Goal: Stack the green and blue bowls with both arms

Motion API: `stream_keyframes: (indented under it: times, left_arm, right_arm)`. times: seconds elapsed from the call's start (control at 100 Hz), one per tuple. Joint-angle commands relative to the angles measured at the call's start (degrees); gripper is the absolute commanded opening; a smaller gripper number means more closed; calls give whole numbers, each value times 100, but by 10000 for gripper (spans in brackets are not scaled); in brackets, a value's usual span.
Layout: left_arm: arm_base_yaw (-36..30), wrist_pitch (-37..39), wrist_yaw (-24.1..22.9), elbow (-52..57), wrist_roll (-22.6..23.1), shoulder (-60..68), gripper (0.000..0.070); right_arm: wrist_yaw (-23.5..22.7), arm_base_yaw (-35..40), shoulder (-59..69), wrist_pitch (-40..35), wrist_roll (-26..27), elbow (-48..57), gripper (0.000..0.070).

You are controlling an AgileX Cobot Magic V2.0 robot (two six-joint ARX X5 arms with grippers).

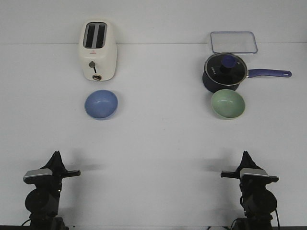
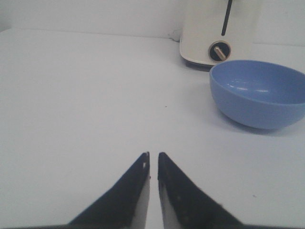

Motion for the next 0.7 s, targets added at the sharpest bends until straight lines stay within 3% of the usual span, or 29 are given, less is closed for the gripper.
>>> stream_keyframes:
  times: [0.0, 0.33, 0.43, 0.59, 0.63, 0.69]
  left_arm:
    - [2, 72, 31, -116, 42, -9, 14]
    - [2, 70, 31, -116, 42, -9, 15]
    - [2, 72, 31, -114, 42, -9, 14]
    - [2, 70, 31, -116, 42, -9, 15]
    - [2, 72, 31, -116, 42, -9, 15]
    - [2, 70, 31, -116, 42, -9, 15]
  right_arm:
    - [-11, -2, 0, 81, 15, -15, 12]
    - [-81, -2, 0, 46, 1679, -15, 12]
    - [-367, -2, 2, -28, 1923, 221, 8]
    - [-131, -2, 557, -483, 2179, 1436, 13]
    - [-68, -2, 907, -551, 2100, 1803, 45]
    - [7, -4, 1558, -640, 1941, 2345, 190]
